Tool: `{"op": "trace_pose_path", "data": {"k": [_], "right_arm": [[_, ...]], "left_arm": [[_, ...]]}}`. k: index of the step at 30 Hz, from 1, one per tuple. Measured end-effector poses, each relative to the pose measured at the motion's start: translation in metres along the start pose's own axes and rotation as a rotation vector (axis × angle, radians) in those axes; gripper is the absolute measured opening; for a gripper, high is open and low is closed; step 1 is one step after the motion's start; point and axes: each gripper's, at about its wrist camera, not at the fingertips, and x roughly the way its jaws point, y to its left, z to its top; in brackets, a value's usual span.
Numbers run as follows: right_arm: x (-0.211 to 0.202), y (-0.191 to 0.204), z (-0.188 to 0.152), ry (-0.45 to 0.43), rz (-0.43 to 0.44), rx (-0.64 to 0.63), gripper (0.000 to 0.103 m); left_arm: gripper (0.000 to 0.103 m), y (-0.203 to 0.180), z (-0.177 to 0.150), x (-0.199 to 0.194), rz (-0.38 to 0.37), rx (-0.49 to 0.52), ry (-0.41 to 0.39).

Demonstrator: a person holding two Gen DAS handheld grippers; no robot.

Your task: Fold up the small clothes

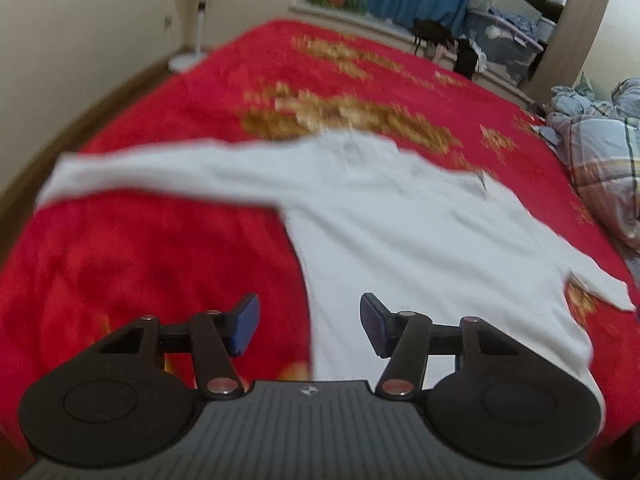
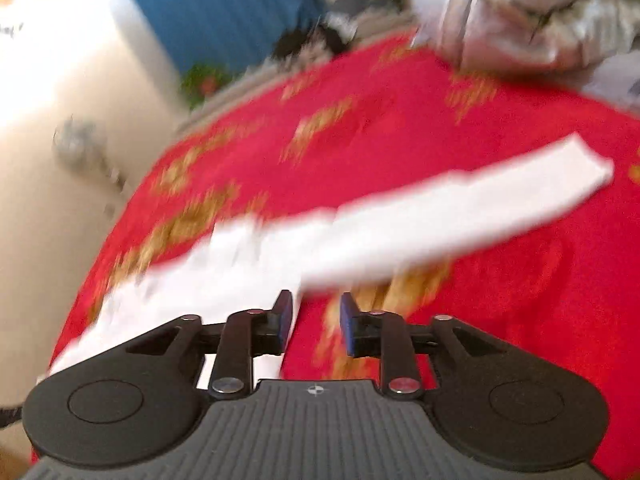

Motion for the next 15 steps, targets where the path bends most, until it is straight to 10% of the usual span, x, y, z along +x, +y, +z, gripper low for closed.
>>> {"op": "trace_pose_path", "data": {"k": [9, 12, 15], "right_arm": [[0.003, 0.015, -0.104, 0.262, -0.075, -0.069, 0.038], [0.007, 0.020, -0.124, 0.311, -0.094, -0.116, 0.037], [-0.001, 0.021, -0.128, 0.322, -0.080, -0.123, 0.005]], "left_arm": [[0.046, 0.004, -0.088, 0.023, 0.016, -0.048, 0.267], [0.015, 0.012, -0.101, 0.028, 0.015, -0.081, 0.318], [0.004, 0.011, -0.099, 0.014, -0.021, -0.039, 0.276]]}}
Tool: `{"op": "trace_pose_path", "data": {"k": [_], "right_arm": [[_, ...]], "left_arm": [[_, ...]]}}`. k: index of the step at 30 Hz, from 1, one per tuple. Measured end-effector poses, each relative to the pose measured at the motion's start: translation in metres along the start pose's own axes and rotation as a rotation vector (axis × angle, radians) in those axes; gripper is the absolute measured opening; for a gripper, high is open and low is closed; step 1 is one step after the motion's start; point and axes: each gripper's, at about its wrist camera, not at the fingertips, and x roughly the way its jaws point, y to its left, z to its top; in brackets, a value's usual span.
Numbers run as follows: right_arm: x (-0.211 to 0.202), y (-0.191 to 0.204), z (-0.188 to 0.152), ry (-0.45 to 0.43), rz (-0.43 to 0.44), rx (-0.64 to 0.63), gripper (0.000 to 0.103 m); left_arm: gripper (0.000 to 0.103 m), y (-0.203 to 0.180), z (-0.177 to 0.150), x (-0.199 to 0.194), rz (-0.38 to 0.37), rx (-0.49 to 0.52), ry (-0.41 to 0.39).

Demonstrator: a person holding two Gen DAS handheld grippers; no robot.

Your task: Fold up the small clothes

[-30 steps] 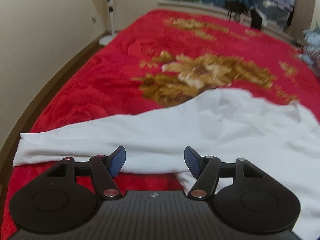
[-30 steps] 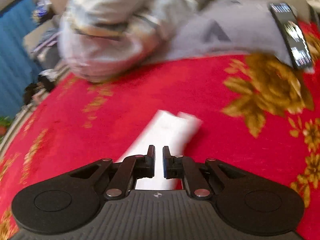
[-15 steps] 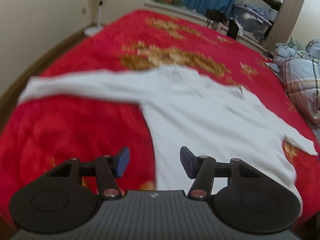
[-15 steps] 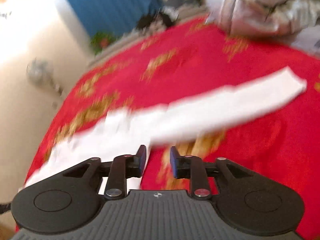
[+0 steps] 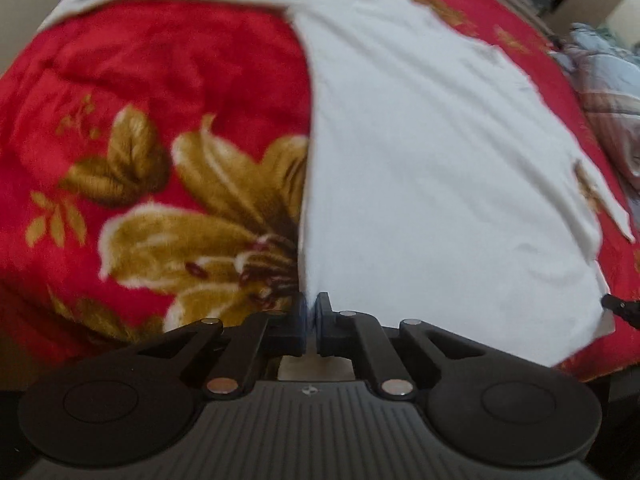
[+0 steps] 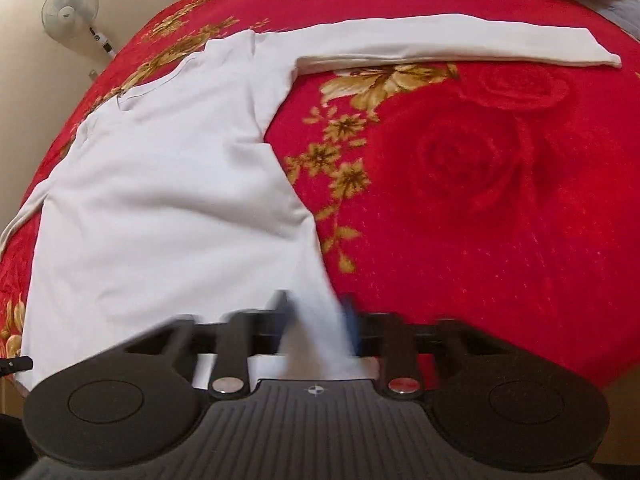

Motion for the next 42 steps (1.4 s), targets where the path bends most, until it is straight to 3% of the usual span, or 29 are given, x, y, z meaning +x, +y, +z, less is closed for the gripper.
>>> {"op": "trace_pose_path", "data": {"k": [4, 6, 9, 11, 12, 13, 15, 16, 18, 19, 21, 22, 24, 28, 32, 38, 42], "right_arm": [[-0.038, -0.018, 0.003, -0.086, 0.149, 0.159, 0.004], [-0.052, -0.028, 0.002, -0.114, 0.198, 0.228, 0.004], [-0.038, -0.032, -0.006, -0.028, 0.114, 0.211, 0.005], [-0.024, -0.026, -0.007, 0.020, -0.002, 0.155, 0.008], [-0.025, -0.020, -0.006, -0.023, -0.066, 0.104, 0.009], [-0.031, -0.014, -0.005, -0.076, -0.089, 0.067, 0.009], [-0.044, 0.001, -0.002, -0.168, -0.051, -0.007, 0.009], [-0.045, 0.010, -0.002, -0.180, -0.010, -0.046, 0.016], [-0.034, 0.017, -0.005, -0.124, 0.050, -0.073, 0.025], [-0.020, 0.018, -0.007, -0.050, 0.055, -0.055, 0.027], [0.008, 0.013, -0.013, 0.104, -0.011, -0.037, 0.024], [0.015, 0.011, -0.015, 0.132, -0.041, -0.038, 0.022], [0.005, 0.011, -0.008, 0.078, -0.018, -0.023, 0.025], [-0.040, 0.014, 0.013, -0.163, -0.025, -0.080, 0.031], [-0.076, -0.002, 0.053, -0.313, -0.041, -0.065, 0.035], [-0.086, -0.059, 0.143, -0.470, -0.104, 0.007, 0.040], [-0.051, -0.116, 0.181, -0.492, -0.165, 0.169, 0.040]], "left_arm": [[0.004, -0.002, -0.004, -0.041, -0.027, 0.056, -0.139], [0.004, 0.002, -0.010, -0.045, -0.007, 0.054, -0.147], [0.005, 0.006, -0.012, -0.021, 0.011, 0.038, -0.039], [0.010, 0.001, -0.012, -0.013, 0.100, 0.059, -0.021], [0.013, -0.007, -0.012, -0.016, 0.135, 0.102, -0.066], [0.022, -0.011, -0.010, -0.021, 0.126, 0.138, -0.111], [0.027, -0.022, -0.009, -0.025, 0.078, 0.185, -0.170], [0.027, -0.027, -0.008, -0.023, 0.050, 0.203, -0.173], [0.027, -0.030, -0.005, -0.007, 0.001, 0.185, -0.105], [0.033, -0.028, -0.004, 0.007, 0.005, 0.161, -0.035], [0.034, -0.022, -0.006, 0.033, 0.031, 0.121, 0.087], [0.034, -0.022, -0.005, 0.032, 0.036, 0.118, 0.071], [0.036, -0.029, 0.000, 0.020, 0.023, 0.146, -0.001], [0.046, -0.053, 0.018, -0.011, 0.001, 0.208, -0.215], [0.049, -0.091, 0.052, -0.039, -0.008, 0.294, -0.374], [0.066, -0.132, 0.111, -0.061, -0.021, 0.438, -0.513], [0.066, -0.134, 0.142, -0.020, -0.032, 0.426, -0.514]]}}
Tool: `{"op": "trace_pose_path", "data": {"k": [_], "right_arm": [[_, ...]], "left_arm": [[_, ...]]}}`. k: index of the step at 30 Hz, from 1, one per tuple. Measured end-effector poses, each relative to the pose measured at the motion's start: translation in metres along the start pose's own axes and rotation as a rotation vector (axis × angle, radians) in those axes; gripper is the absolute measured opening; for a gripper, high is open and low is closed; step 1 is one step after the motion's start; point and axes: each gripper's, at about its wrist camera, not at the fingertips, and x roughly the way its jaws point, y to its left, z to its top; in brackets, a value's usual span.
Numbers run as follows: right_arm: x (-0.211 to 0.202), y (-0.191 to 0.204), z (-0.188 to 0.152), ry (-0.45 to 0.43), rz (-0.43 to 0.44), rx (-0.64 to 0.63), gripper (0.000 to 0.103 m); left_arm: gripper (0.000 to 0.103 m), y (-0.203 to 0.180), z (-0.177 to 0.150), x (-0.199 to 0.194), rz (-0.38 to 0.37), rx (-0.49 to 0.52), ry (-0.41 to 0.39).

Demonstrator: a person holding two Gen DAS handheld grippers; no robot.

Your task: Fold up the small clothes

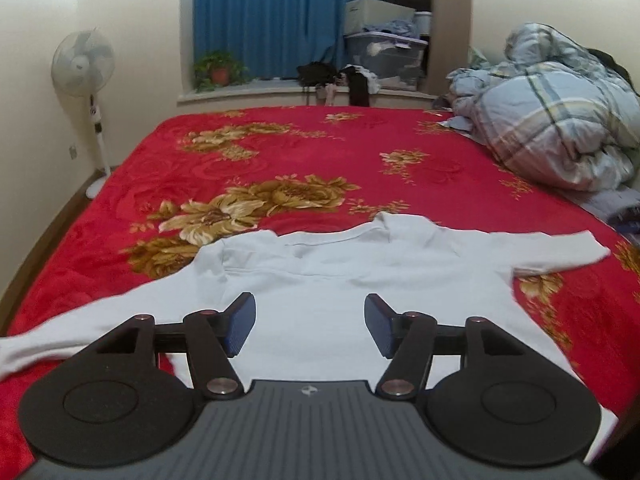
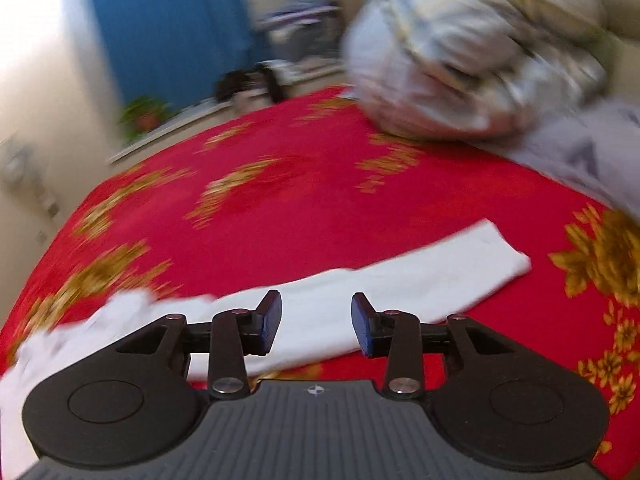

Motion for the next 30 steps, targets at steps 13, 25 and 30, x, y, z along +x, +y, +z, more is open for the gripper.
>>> {"op": "trace_pose_path", "data": {"k": [13, 25, 30], "right_arm": [[0.113, -0.115, -0.023, 0.122, -0.168, 0.368, 0.040], [0.143, -0.130, -0.023, 0.052, -0.184, 0.429, 0.040], [0.141, -0.126, -0.021, 0.031, -0.220, 0.416, 0.006]], "left_arm": [[0.064, 0.020, -0.033, 0.078, 0.112, -0.053, 0.151], [0.064, 0.015, -0.031, 0.083, 0.093, -0.043, 0.150], [0.064, 0.017, -0.031, 0.082, 0.099, -0.047, 0.152]]}}
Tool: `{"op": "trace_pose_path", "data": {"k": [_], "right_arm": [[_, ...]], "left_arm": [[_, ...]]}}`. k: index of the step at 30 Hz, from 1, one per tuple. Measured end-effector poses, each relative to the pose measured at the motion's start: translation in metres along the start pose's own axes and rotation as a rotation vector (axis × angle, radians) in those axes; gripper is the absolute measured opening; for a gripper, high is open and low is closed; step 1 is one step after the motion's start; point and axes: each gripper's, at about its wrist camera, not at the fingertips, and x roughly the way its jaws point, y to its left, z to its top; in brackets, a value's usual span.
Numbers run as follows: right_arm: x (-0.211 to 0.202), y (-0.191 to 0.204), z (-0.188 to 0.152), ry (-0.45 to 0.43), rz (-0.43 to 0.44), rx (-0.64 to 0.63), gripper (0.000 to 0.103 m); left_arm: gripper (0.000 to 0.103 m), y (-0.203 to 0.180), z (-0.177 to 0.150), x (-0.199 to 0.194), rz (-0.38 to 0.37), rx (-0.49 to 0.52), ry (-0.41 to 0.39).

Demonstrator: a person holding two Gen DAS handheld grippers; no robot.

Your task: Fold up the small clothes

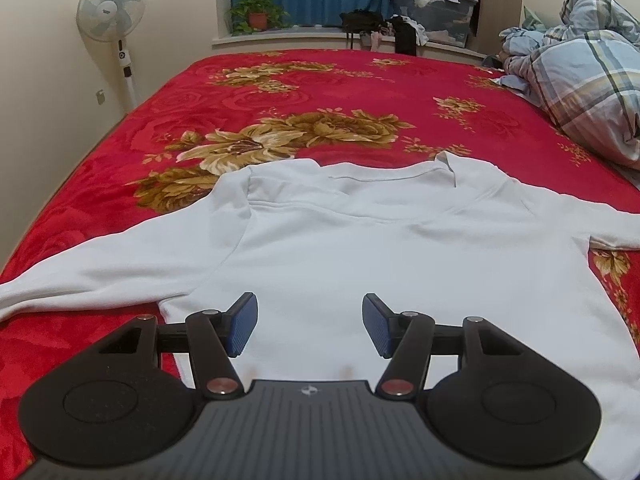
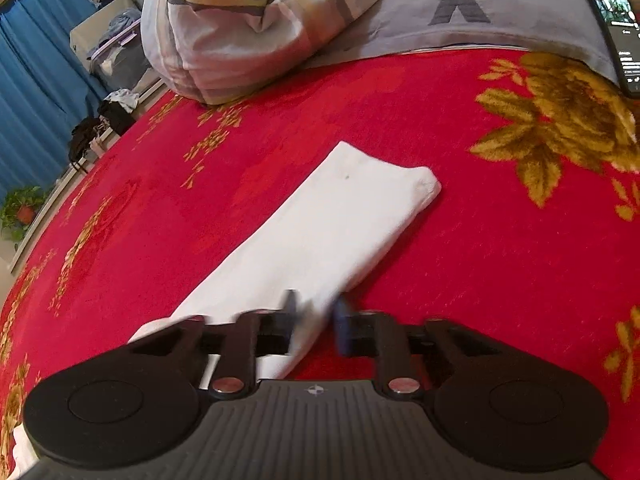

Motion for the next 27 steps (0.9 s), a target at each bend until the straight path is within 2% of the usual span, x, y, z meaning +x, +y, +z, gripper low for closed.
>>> {"op": "trace_pose_path", "data": {"k": [3, 5, 8, 12, 16, 20, 21, 23, 24, 25, 27], "right_arm": [[-0.006, 0.002, 0.002, -0.039, -0.007, 0.007, 0.004], [-0.014, 0.014, 0.003, -0.079, -0.016, -0.036, 0.004], [-0.033, 0.051, 0.000, -0.168, -0.025, -0.152, 0.004], [-0.072, 0.126, -0.018, -0.298, 0.050, -0.320, 0.003], [-0.117, 0.226, -0.071, -0.343, 0.275, -0.531, 0.003], [-0.173, 0.321, -0.159, -0.329, 0.573, -0.685, 0.003], [-0.186, 0.339, -0.183, -0.308, 0.643, -0.711, 0.004], [-0.205, 0.371, -0.237, -0.183, 0.796, -0.771, 0.007], [-0.207, 0.382, -0.260, -0.091, 0.853, -0.794, 0.017], [-0.206, 0.392, -0.288, 0.048, 0.901, -0.818, 0.027], [-0.196, 0.399, -0.329, 0.314, 0.917, -0.869, 0.027]], "left_arm": [[0.064, 0.002, 0.000, -0.003, -0.002, -0.007, -0.005], [0.064, 0.004, 0.000, -0.006, -0.001, -0.006, -0.009], [0.064, 0.007, 0.001, -0.009, 0.009, -0.007, -0.016], [0.064, 0.023, 0.006, -0.011, 0.036, -0.050, -0.022], [0.064, 0.054, 0.017, -0.019, 0.061, -0.158, -0.043], [0.064, 0.083, 0.023, -0.022, 0.082, -0.274, -0.035], [0.064, 0.089, 0.024, -0.023, 0.081, -0.301, -0.033], [0.064, 0.101, 0.028, -0.024, 0.077, -0.350, -0.028], [0.064, 0.106, 0.030, -0.024, 0.073, -0.371, -0.027], [0.064, 0.110, 0.031, -0.024, 0.069, -0.386, -0.025], [0.064, 0.117, 0.034, -0.024, 0.053, -0.419, -0.021]]}}
